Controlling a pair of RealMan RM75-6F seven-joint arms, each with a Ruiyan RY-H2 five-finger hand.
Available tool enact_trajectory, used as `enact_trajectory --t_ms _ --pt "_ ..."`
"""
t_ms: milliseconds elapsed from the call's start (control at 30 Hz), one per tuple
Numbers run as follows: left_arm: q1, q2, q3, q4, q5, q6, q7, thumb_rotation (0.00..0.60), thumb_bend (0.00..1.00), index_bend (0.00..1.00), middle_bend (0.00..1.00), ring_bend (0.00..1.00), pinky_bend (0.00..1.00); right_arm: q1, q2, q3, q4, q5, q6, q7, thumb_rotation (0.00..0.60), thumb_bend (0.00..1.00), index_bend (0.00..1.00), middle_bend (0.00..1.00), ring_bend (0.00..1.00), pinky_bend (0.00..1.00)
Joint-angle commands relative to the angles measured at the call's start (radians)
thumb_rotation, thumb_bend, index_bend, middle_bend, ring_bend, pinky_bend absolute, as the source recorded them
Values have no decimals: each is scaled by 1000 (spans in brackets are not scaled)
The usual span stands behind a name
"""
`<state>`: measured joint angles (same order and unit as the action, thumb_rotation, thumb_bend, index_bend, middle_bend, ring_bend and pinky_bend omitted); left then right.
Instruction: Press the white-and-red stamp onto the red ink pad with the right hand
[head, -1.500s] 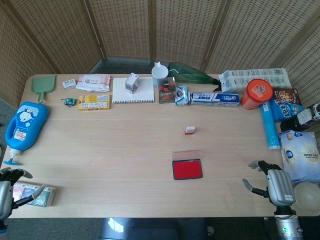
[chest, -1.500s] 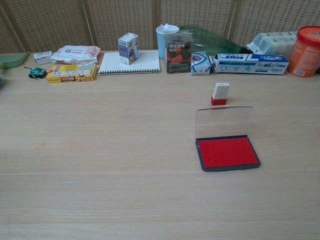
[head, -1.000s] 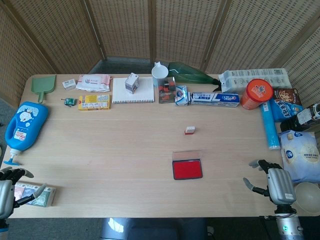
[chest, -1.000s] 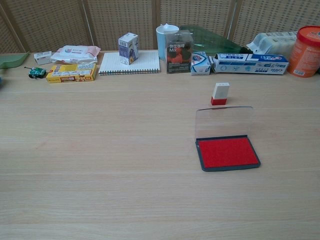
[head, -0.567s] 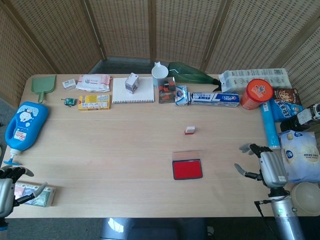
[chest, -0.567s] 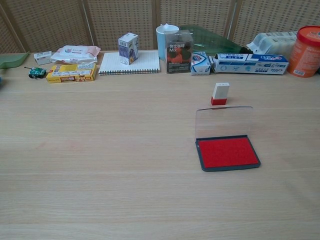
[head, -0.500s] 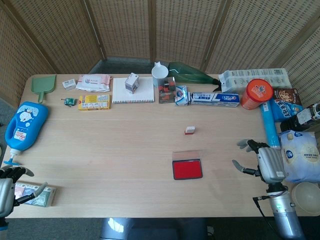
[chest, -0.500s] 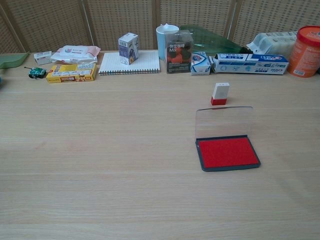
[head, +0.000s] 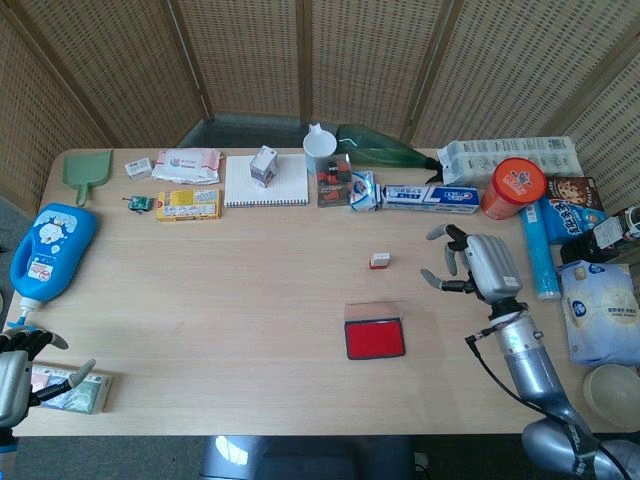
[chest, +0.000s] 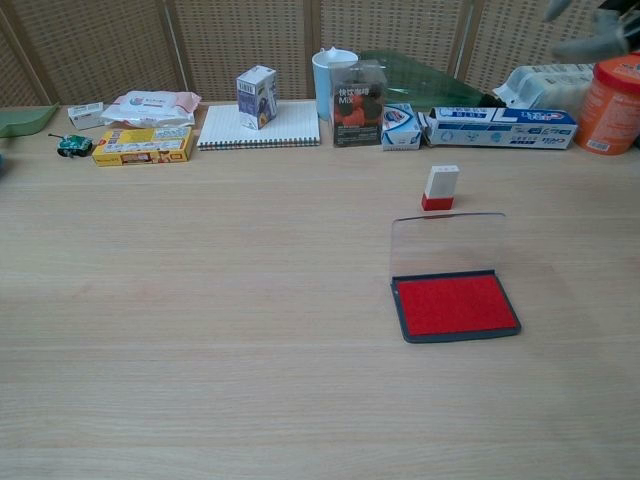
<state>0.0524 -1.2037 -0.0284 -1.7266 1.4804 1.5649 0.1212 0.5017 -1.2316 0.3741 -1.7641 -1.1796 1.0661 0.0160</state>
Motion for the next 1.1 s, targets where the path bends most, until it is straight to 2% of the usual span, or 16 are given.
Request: enact_trajectory --t_ms 33,233,367,533,733,933,1100 --pt "-8 -6 -4 6 -11 -14 3 185 116 459 426 325 182 92 -37 36 56 92 -110 -24 479 291 383 973 1000 1000" --pt "-24 -19 -10 21 -37 -44 11 183 115 459 427 324 182 201 -93 49 163 204 -221 -45 486 307 412 1000 1000 1000" --pt "-34 -25 -14 30 -50 -61 14 186 116 459 427 325 182 268 -136 38 251 273 -282 -76 484 307 432 1000 1000 1000" --pt "-42 -31 -16 38 -64 -75 18 184 116 459 427 325 182 336 -183 5 348 335 -345 -126 483 308 451 1000 1000 1000" --pt "-46 -34 -15 46 -78 -86 21 187 116 459 427 325 182 403 -218 -49 416 397 -405 -197 484 308 473 1000 1000 1000" --pt "-51 -38 -14 49 -83 -93 22 182 115 459 427 325 182 449 -253 -102 462 439 -416 -267 482 309 478 1000 1000 1000" --pt "-52 -38 -12 50 -87 -94 23 184 116 459 427 325 182 474 -274 -127 490 470 -412 -303 483 309 478 1000 1000 1000"
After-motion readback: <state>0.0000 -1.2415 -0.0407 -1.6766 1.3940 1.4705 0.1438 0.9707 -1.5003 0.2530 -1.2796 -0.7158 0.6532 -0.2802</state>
